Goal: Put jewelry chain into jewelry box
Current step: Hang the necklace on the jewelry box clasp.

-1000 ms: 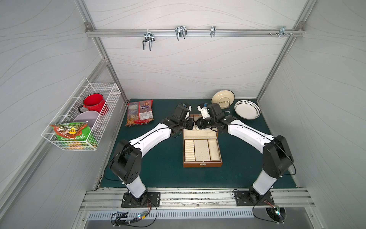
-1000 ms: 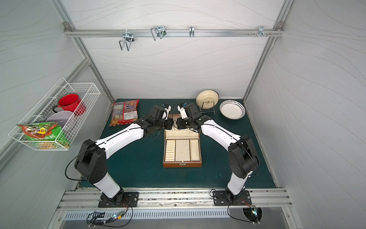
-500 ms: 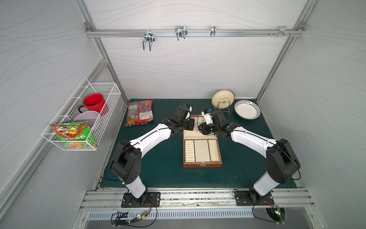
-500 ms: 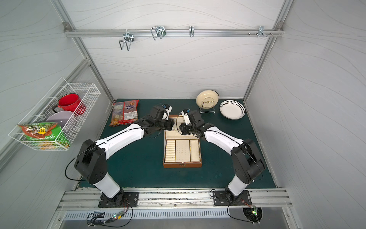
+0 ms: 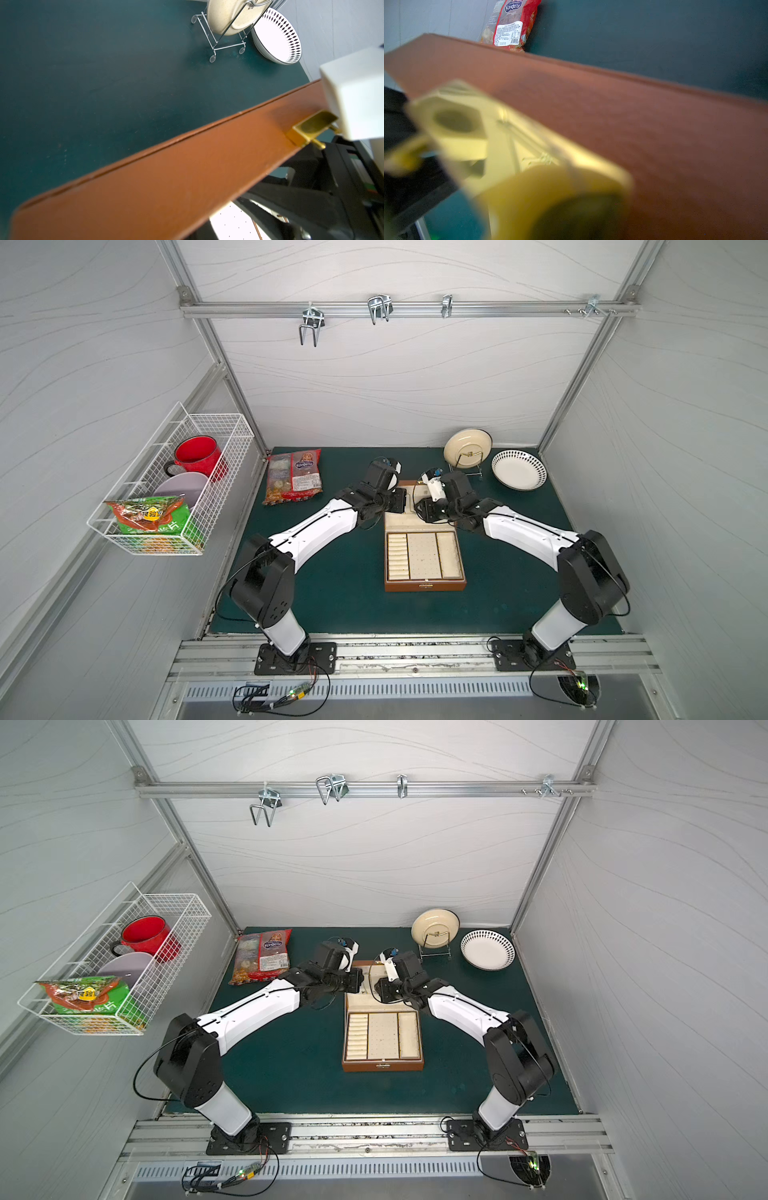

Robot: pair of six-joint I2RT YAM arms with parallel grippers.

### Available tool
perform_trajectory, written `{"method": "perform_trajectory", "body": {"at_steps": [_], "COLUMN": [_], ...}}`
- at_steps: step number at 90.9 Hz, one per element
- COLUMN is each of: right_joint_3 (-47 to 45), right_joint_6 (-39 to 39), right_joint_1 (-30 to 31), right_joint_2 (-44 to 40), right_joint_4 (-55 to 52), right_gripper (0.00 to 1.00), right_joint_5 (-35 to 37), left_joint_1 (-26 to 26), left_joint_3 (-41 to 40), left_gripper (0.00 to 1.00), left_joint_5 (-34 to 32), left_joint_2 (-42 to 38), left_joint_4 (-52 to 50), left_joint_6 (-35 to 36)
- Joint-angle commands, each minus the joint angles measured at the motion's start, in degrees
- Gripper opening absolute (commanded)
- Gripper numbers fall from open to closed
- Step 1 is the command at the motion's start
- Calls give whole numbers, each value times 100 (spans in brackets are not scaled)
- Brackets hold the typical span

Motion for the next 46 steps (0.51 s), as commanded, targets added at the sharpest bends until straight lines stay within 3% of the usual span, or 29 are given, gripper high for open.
{"method": "perform_trajectory", "body": {"at_steps": [1,46], "right_joint_3": [-10,76], "right_joint_6": [-84,-27], "right_joint_1": [43,62], "right_joint_2": [61,102], "right_joint_4": [23,27], "right_gripper": [29,29], "right_joint_5": [52,-121], "left_joint_1": [7,-3], "left_joint_3": [264,549], "left_gripper": [0,0], "left_joint_5": [61,406], "left_joint_2": [-271,-267], "left_joint_4": [-110,-631], "left_joint_6": [-26,-75]}}
